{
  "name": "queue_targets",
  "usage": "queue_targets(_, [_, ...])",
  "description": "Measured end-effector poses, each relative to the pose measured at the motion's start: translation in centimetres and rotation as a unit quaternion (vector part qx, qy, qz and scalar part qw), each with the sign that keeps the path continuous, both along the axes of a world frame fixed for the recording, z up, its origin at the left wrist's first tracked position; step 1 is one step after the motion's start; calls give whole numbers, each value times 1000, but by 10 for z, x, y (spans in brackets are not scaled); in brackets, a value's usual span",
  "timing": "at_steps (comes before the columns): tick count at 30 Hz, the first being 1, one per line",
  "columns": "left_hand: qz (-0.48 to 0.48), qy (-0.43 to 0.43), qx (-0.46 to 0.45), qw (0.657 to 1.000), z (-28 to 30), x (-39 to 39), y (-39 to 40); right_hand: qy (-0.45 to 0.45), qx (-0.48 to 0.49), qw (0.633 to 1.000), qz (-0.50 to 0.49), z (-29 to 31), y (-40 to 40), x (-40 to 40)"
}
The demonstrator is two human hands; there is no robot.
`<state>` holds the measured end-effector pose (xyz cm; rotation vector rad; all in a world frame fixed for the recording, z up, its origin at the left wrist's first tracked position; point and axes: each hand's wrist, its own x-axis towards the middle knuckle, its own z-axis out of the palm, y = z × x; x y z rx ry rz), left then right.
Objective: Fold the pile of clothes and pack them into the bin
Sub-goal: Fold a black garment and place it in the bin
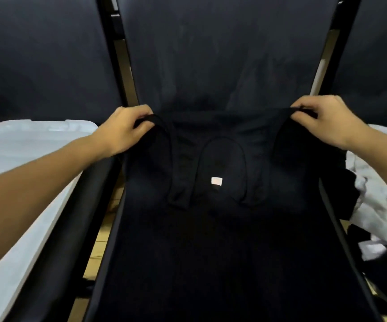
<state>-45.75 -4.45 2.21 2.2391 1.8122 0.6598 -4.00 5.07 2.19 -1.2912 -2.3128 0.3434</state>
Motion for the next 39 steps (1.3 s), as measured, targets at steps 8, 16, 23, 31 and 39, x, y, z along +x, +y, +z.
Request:
queue_targets(8, [-58,84,66,993,-4,22,-185,-76,104,986,106,4,-171,40])
queue_targets(16, [-125,182,-275,936,-43,27,-293,-365,-150,910,126,-28,-288,47])
queue_targets(23, [-101,44,-210,971,-38,111,-219,-211,-219,929,-211,-59,-292,44])
queue_targets(31, [-171,124,-185,960,-57,262,-107,-145,-349,881,-284,-52,-283,42])
queue_targets(39, [-149,81,-371,913,-65,330,-26,-32,-405,874,-268,-46,-258,83])
